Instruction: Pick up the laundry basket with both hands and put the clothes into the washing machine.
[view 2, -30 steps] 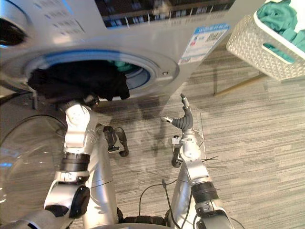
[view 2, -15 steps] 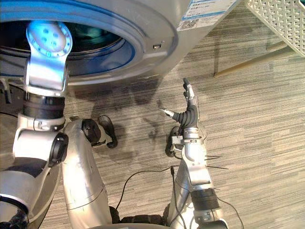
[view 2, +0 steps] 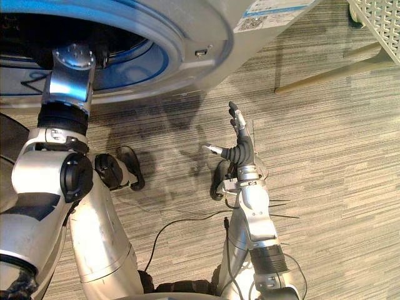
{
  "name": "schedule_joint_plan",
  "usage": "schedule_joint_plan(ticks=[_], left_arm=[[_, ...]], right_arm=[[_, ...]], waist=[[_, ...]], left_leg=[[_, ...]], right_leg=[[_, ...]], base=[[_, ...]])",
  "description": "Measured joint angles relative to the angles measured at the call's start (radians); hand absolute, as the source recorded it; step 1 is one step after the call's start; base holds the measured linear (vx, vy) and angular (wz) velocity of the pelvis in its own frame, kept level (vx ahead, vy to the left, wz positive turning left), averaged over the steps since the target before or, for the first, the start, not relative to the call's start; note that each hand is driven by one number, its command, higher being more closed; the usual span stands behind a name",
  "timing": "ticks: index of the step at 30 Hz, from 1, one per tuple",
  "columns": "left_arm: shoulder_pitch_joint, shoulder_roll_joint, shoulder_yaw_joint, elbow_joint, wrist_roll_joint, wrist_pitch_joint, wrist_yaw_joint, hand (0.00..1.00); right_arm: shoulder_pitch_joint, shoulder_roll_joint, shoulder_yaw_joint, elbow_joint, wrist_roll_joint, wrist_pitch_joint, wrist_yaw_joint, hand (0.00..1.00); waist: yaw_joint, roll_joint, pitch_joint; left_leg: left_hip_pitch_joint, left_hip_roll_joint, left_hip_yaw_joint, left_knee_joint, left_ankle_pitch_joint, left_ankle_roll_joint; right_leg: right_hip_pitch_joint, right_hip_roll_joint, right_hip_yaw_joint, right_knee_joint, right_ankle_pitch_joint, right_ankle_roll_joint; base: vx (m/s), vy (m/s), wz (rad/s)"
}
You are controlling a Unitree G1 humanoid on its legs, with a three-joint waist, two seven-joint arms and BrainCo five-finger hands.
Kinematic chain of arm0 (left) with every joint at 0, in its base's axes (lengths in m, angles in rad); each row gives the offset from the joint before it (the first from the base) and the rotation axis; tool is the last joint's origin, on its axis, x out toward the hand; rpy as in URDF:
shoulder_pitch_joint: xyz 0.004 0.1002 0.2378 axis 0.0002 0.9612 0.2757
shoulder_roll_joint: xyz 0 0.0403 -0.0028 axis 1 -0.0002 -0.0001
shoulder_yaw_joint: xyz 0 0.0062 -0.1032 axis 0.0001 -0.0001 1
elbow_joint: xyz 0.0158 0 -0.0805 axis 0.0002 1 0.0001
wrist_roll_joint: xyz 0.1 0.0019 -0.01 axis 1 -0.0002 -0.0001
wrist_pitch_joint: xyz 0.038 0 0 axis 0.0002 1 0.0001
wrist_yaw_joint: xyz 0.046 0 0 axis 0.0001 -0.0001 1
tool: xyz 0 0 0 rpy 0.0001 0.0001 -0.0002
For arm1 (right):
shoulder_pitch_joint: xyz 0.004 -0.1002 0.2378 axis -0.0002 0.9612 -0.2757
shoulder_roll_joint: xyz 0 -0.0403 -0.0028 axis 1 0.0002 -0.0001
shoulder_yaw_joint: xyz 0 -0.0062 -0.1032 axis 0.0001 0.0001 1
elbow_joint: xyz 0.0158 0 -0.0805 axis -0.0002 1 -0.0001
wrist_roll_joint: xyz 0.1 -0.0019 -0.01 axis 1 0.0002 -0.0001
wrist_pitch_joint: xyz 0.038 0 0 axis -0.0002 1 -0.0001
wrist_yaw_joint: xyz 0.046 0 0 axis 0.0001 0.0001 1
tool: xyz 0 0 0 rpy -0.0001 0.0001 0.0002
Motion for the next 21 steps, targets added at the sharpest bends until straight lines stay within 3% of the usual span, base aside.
schedule_joint_plan(ticks=[3, 6, 10, 12, 14, 16, 17, 21], left_arm=[[0.000, 0.036, -0.040, -0.012, 0.013, -0.014, -0.058, 0.00], [-0.001, 0.039, -0.089, -0.059, 0.004, -0.023, -0.048, 0.00], [0.002, 0.026, -0.110, -0.141, -0.023, -0.034, 0.030, 0.00], [0.047, 0.017, -0.111, -0.221, -0.038, -0.042, 0.104, 0.00], [0.152, 0.004, -0.104, -0.333, -0.044, -0.058, 0.140, 0.00], [0.342, -0.031, -0.087, -0.443, -0.113, -0.096, 0.153, 0.00], [0.477, -0.076, -0.054, -0.494, -0.201, -0.124, 0.155, 0.00], [0.792, -0.242, 0.006, -0.537, -0.334, -0.153, 0.170, 0.00]], right_arm=[[0.004, -0.007, 0.014, 0.000, 0.013, 0.002, 0.018, 0.00], [0.009, -0.007, 0.017, 0.000, 0.013, 0.002, 0.015, 0.00], [0.016, -0.003, 0.018, 0.000, 0.006, 0.001, 0.010, 0.00], [0.021, 0.001, 0.017, 0.000, -0.023, 0.001, -0.013, 0.00], [0.032, 0.008, 0.015, 0.000, -0.038, 0.000, -0.030, 0.00], [0.087, 0.020, 0.016, 0.002, -0.052, 0.000, -0.032, 0.00], [0.116, 0.023, 0.015, 0.003, -0.060, 0.002, -0.033, 0.00], [0.148, 0.027, 0.013, 0.017, -0.070, 0.016, -0.046, 0.00]], waist=[[0.001, 0.000, 0.000], [0.012, 0.000, -0.001], [0.022, 0.001, -0.002], [0.022, 0.002, -0.004], [0.024, 0.006, -0.017], [0.031, 0.011, -0.099], [0.044, 0.014, -0.128], [0.061, 0.018, -0.175]], left_leg=[[0.002, 0.001, 0.003, -0.012, -0.002, -0.008], [0.002, 0.002, 0.003, -0.039, 0.011, -0.014], [0.019, -0.003, 0.004, -0.066, 0.022, -0.014], [0.059, -0.004, 0.003, -0.091, 0.024, -0.017], [0.113, -0.005, 0.008, -0.128, 0.026, -0.022], [0.139, -0.006, 0.021, -0.181, 0.033, -0.032], [0.177, -0.004, 0.026, -0.217, 0.037, -0.040], [0.268, -0.007, 0.033, -0.311, 0.058, -0.057]], right_leg=[[0.000, 0.003, 0.000, -0.007, 0.000, -0.001], [0.000, 0.002, -0.010, -0.029, 0.003, -0.006], [0.017, 0.002, -0.022, -0.049, 0.003, -0.007], [0.064, 0.001, -0.035, -0.075, 0.002, -0.008], [0.117, 0.000, -0.045, -0.109, 0.000, -0.013], [0.135, -0.005, -0.056, -0.151, 0.001, -0.019], [0.169, -0.008, -0.066, -0.184, 0.005, -0.027], [0.262, -0.008, -0.095, -0.267, 0.010, -0.037]], base=[[0.00, -0.039, 0.02], [0.03, -0.040, 0.03], [0.07, -0.028, 0.06], [0.08, -0.033, 0.07], [0.06, -0.040, 0.10], [0.06, -0.061, 0.09], [0.09, -0.072, 0.06], [0.09, -0.072, 0.11]])
